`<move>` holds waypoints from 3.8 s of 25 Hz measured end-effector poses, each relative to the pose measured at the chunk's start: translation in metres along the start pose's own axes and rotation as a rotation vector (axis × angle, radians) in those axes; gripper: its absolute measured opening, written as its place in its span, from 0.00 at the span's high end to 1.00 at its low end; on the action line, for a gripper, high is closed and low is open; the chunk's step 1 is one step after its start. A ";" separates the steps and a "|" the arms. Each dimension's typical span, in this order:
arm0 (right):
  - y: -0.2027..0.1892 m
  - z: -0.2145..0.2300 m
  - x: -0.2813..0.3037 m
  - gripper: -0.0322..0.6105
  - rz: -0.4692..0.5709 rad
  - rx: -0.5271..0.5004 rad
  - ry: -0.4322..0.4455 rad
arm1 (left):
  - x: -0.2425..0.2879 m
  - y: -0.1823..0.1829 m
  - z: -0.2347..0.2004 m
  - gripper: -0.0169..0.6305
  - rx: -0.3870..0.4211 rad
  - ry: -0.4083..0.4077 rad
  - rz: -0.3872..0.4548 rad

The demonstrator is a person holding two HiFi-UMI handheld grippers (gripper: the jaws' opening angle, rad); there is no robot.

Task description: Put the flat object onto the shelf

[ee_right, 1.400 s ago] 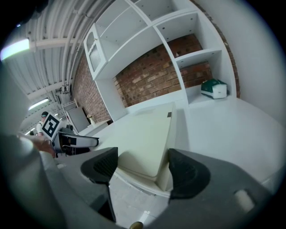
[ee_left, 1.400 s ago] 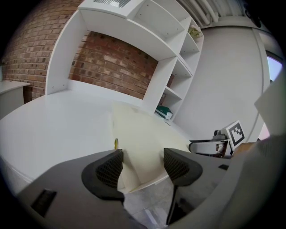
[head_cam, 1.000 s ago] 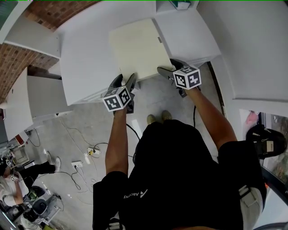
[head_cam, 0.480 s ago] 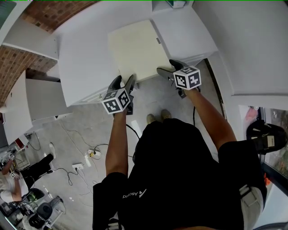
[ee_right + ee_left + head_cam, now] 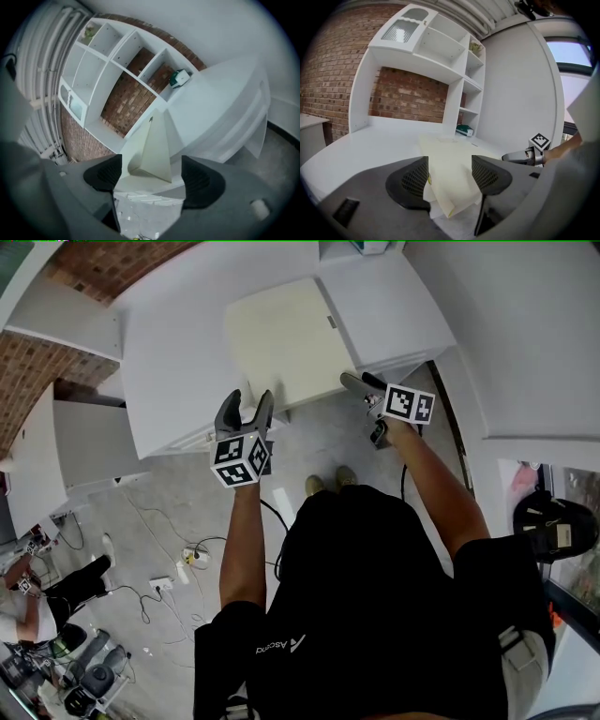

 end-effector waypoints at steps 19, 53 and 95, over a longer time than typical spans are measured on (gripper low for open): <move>-0.038 0.005 0.036 0.30 0.171 0.550 0.163 | -0.025 0.008 0.010 0.98 0.052 0.034 0.082; -0.038 -0.015 0.013 0.53 0.280 0.621 0.277 | -0.043 0.025 0.000 0.98 0.045 0.080 0.154; 0.164 -0.303 -0.071 0.53 0.430 0.505 0.566 | -0.091 0.101 0.009 0.98 0.070 0.013 0.368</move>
Point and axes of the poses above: the fingertips, and each gripper's own axes: x forward along the fingers, z to its right, y out of its top, the point moved 9 cm from there along -x, backward along the fingers, and after that the axes turned 1 degree about -x, right-handed, at the moved point
